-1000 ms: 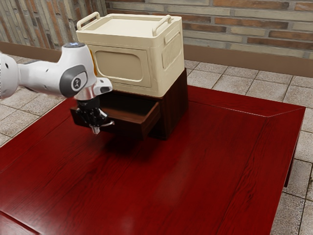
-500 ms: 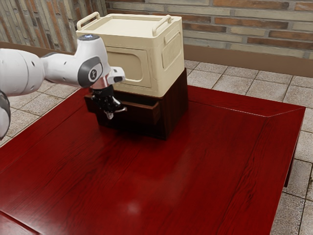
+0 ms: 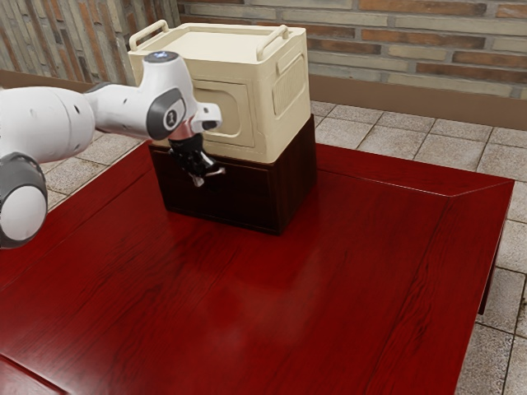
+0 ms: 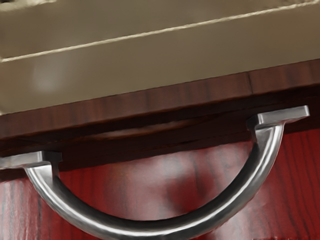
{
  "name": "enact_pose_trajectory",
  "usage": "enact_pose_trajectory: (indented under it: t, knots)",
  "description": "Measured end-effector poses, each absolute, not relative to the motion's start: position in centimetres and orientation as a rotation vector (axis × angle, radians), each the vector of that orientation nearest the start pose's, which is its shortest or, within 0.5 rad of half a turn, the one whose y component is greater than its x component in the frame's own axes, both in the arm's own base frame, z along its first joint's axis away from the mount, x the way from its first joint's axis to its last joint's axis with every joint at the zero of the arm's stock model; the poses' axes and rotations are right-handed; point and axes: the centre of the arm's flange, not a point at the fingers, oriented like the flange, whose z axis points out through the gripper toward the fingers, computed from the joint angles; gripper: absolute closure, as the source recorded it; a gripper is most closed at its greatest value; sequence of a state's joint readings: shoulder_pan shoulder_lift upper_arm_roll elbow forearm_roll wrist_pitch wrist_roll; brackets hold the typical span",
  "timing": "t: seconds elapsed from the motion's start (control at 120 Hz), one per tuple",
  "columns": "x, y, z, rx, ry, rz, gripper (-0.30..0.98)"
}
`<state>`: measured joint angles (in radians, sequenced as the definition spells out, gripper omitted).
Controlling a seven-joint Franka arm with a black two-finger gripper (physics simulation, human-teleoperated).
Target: Push the drawer handle with one arm to close the drawer
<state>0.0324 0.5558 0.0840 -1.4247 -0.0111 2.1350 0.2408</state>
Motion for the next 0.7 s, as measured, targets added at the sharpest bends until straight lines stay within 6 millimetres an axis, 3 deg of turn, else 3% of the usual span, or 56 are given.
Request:
enact_pose_trajectory:
  t: [0.075, 0.133, 0.183, 0.325, 0.425, 0.533, 0.7]
  knots:
    - [71.6, 7.1, 39.1, -3.08, 0.197, -0.221, 0.79]
    - [69.3, 5.9, 41.1, -3.1, 0.185, -0.223, 0.79]
    - [66.1, 4.2, 44.2, -3.115, 0.182, -0.239, 0.79]
    - [58.2, -0.5, 56.8, -3.145, 0.194, -0.311, 0.79]
    - [55.1, -2.6, 62.9, -3.113, 0.212, -0.313, 0.64]
    - [53.8, -4.5, 64.4, -3.096, 0.219, -0.236, 0.4]
    - [53.0, -3.9, 64.1, -3.093, 0.134, -0.129, 0.18]
